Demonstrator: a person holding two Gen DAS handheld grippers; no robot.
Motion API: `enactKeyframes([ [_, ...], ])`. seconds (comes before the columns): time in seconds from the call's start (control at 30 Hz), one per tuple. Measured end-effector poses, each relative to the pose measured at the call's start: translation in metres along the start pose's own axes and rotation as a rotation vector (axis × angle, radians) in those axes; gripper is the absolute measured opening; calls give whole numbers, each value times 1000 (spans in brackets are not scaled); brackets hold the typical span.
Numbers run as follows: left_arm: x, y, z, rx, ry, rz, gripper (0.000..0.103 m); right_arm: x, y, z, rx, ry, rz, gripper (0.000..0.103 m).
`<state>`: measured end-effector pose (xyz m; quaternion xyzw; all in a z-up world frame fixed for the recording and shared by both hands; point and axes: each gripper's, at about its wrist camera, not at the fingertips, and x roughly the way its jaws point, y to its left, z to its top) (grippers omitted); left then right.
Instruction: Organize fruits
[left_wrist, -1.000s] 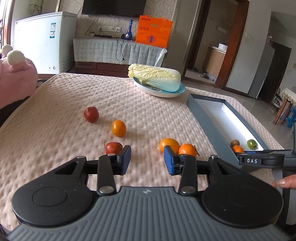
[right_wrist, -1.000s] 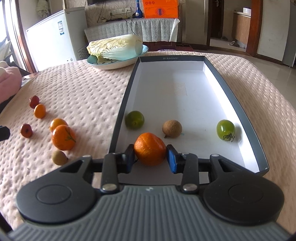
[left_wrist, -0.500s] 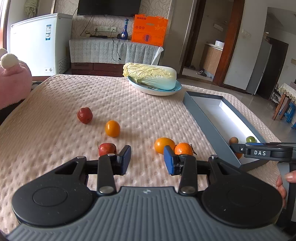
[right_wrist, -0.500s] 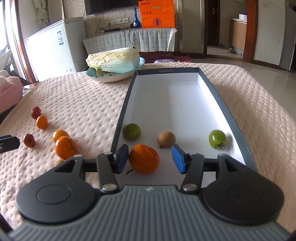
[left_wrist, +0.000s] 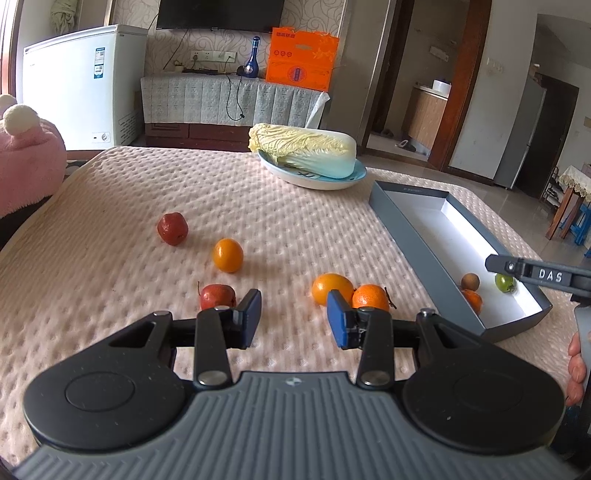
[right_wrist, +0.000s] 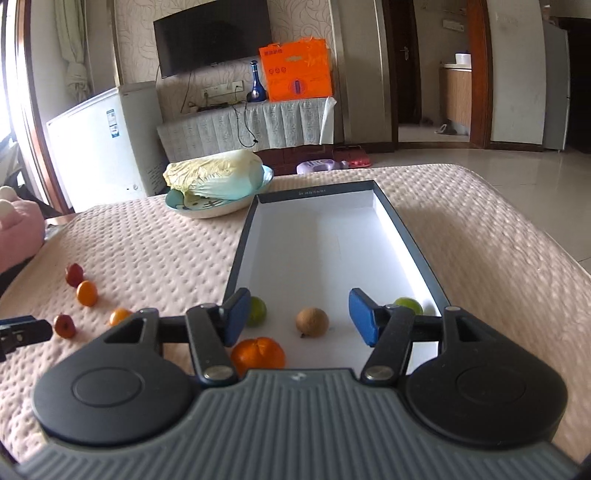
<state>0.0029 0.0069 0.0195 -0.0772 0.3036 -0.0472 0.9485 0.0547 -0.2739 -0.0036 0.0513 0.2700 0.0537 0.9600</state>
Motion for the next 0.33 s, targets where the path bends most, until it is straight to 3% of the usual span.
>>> enactKeyframes([
  [0.23, -2, 13, 2, -14, -9, 9, 49, 10, 1, -2, 11, 52, -36, 61],
  [0.33, -4, 21, 3, -24, -13, 20, 49, 7, -2, -2, 53, 24, -20, 61],
])
